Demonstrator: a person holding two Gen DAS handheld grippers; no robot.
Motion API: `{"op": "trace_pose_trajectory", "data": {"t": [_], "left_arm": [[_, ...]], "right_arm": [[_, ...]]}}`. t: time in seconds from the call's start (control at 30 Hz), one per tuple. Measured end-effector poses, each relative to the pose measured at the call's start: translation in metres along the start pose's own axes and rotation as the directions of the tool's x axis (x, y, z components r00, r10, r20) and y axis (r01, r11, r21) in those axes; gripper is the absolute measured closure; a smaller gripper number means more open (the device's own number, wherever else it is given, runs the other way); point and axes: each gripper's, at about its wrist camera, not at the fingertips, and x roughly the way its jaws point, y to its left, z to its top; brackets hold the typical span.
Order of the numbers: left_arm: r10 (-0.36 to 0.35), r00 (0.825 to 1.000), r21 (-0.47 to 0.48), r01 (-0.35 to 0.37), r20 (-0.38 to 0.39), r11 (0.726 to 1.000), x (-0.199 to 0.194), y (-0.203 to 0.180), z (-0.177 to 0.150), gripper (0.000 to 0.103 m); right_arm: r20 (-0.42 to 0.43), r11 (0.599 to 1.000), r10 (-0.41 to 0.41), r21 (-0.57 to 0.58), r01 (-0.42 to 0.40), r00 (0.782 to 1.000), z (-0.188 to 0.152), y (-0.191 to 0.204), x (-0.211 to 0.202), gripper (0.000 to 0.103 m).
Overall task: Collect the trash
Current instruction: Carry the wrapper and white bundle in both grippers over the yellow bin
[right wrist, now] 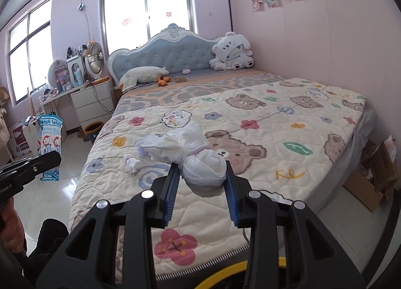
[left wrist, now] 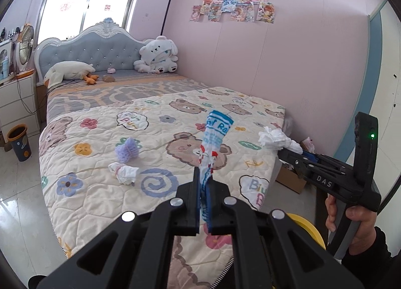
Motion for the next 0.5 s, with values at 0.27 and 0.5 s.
{"op": "trace_pose_trajectory", "data": {"t": [0.27,0.5], "left_arm": [[-0.061,0.998,0.051,0.062,-0.031,0.997,0.008,-0.036,-0.008,0.100],[-0.135,0.989,0.082,0.139,-0.055,0.987,0.014,-0.069,-0.014,0.100]], "right_arm": [[0.003,0.997,-0.042,0.067,0.042,0.999,-0.022,-0.033,-0.036,0.070],[0.016,0.992,-0.076,0.099,0.074,0.997,-0.035,-0.053,-0.064,0.069]]}}
